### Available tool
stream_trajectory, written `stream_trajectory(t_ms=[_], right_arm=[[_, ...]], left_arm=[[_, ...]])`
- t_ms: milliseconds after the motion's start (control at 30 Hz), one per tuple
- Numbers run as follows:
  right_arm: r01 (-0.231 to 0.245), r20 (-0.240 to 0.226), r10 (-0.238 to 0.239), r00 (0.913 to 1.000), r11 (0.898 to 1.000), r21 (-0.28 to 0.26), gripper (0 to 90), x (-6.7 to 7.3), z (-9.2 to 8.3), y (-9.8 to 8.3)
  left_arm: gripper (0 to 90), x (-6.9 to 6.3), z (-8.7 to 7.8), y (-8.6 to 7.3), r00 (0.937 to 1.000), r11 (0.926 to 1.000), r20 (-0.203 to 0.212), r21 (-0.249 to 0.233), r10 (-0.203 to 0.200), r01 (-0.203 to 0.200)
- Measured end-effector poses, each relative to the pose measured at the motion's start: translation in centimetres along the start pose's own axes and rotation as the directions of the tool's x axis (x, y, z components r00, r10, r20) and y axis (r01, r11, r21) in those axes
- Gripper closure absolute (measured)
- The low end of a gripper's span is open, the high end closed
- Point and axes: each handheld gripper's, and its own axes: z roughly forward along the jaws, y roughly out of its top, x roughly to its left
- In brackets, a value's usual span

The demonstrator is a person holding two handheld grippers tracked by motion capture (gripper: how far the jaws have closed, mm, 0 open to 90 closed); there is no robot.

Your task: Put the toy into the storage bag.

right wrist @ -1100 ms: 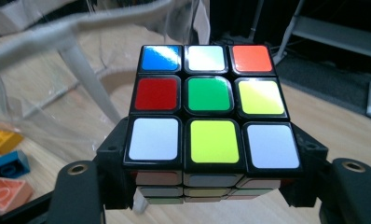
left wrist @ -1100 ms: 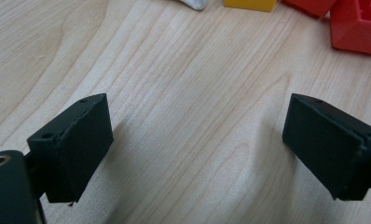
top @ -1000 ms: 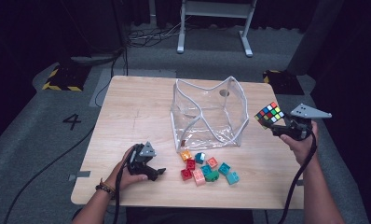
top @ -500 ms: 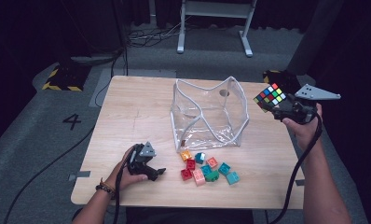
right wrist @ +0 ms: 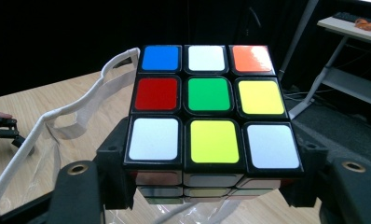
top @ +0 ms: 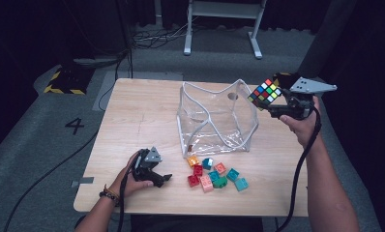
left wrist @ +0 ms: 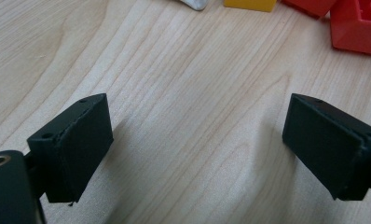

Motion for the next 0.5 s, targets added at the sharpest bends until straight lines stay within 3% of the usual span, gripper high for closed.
stream_trajectory(t_ms=[400,500], right_arm=[[0.02,-0.051,-0.018,0.9985,0.999,0.03,34.2,0.8,2.3,0.7],[0.041,-0.069,-0.037,0.9969,0.997,0.067,34.2,1.2,3.6,0.8]], left_arm=[[8.6,0.0,0.0,0.0,1.0,1.0,0.0,0.0,0.0,0.0],[8.6,0.0,0.0,0.0,1.0,1.0,0.0,0.0,-0.001,0.001]])
